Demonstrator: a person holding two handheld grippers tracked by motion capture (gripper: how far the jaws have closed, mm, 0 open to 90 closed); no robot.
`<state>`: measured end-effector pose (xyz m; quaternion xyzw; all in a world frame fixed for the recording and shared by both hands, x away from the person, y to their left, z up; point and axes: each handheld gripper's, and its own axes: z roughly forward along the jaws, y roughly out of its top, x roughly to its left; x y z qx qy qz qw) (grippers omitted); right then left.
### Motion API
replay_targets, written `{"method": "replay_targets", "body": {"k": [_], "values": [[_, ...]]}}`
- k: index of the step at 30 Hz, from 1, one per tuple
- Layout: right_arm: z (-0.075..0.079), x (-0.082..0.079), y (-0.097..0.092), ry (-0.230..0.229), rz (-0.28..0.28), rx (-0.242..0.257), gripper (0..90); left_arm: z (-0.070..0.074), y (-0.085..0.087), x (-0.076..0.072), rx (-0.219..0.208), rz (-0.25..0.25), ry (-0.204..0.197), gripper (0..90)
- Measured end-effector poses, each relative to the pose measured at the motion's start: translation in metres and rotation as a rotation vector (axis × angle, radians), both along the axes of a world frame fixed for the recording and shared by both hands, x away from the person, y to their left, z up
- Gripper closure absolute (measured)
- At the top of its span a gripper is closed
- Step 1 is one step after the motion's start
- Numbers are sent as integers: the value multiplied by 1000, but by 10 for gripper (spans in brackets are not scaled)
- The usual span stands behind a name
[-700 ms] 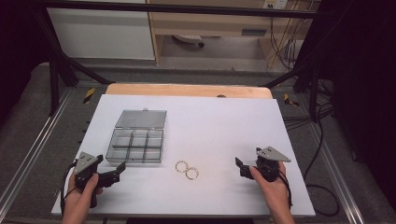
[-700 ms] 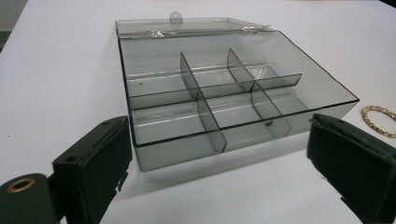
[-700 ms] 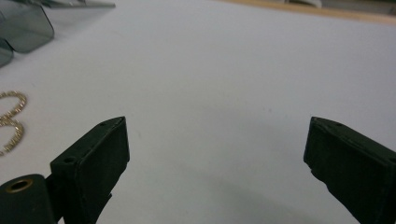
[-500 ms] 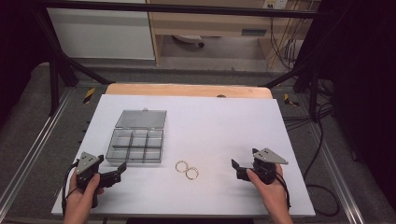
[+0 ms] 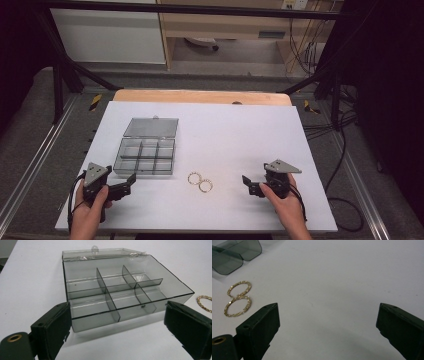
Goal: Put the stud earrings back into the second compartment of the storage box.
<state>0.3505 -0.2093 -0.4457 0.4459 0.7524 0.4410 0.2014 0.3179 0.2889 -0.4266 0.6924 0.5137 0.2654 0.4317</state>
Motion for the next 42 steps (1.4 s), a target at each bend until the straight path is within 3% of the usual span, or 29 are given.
{"method": "replay_targets", "body": {"k": [7, 11, 12, 15, 16, 23, 24, 31, 33, 35, 42], "values": [[-3, -2, 19, 54, 64, 3, 97, -1, 1, 0, 2, -6, 7, 82], [1, -4, 31, 58, 92, -5, 150, -1, 2, 0, -5, -10, 12, 82], [4, -4, 40, 55, 101, 2, 206, -1, 2, 0, -6, -11, 13, 82], [5, -4, 50, 64, 113, 15, 265, -2, 1, 1, -4, -8, 15, 82], [4, -3, 60, 61, 133, 11, 338, -2, 1, 1, -2, -10, 17, 83], [2, 1, 85, 76, 191, -1, 517, -2, 0, 1, 2, -16, 22, 85], [1, 1, 92, 62, 191, -11, 600, -2, 0, 1, 0, -14, 22, 86], [-8, 4, 107, 83, 215, -21, 711, -2, 0, 1, 6, -14, 25, 87], [-11, 5, 114, 87, 234, -54, 740, -3, 0, 2, 3, -10, 27, 86], [-14, 6, 116, 83, 230, -79, 758, -3, 1, 1, 3, -6, 28, 86], [-16, 5, 116, 83, 268, -90, 869, -3, 0, 2, 4, -14, 29, 86]]}}
